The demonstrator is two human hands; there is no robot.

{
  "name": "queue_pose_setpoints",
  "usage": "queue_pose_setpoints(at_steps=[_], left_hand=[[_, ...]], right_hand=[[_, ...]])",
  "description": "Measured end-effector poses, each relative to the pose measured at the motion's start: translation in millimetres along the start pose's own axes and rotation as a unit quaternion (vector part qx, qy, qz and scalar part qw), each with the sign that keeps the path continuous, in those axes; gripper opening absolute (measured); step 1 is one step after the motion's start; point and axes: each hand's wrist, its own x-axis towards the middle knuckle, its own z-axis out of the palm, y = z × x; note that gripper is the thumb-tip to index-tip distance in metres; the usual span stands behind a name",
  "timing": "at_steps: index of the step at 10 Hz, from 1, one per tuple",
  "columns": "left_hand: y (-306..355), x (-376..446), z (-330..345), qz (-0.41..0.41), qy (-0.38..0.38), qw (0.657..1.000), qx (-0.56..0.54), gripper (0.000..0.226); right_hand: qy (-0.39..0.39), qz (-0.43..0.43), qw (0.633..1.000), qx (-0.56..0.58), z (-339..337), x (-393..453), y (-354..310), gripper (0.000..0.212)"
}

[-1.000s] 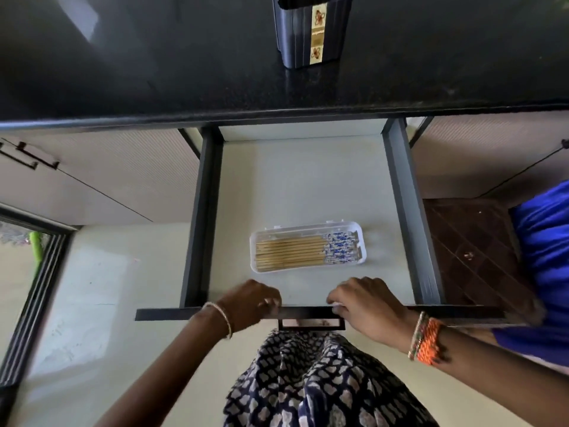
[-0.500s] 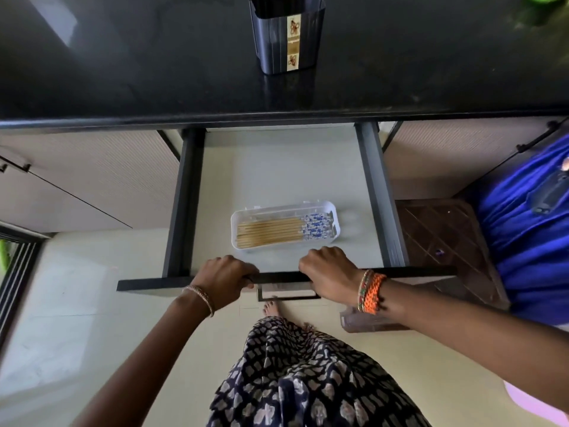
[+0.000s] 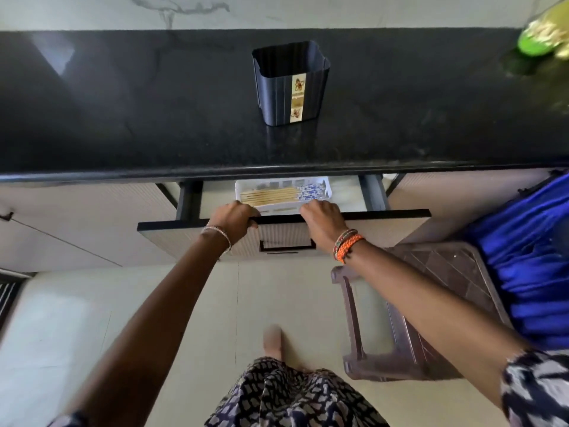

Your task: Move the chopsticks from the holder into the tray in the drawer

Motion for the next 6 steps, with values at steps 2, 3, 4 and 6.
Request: queue_pose_setpoints(at_steps=[2,3,4,6], left_hand=[[-13,33,-10,0.048,0.161,0.984,0.060,0.040],[-13,38,-15,0.053,0.166,0.983,0.052,0.048],[-15,41,-16,0.034,0.147,0.988,0.032,0.048],[-3,36,-24,0.018,0.155,0.988,0.010,0.048]], right_hand=[[0.128,0.079,0.988,-0.039,0,60,31,0.031],[0.143,0.083,0.982,-0.089,-4,77,41,0.026],[0.130,0.072,0.983,-0.105,0,81,43,0.027],[0.154,0.016,0.988,-0.028,-4,74,39,0.023]])
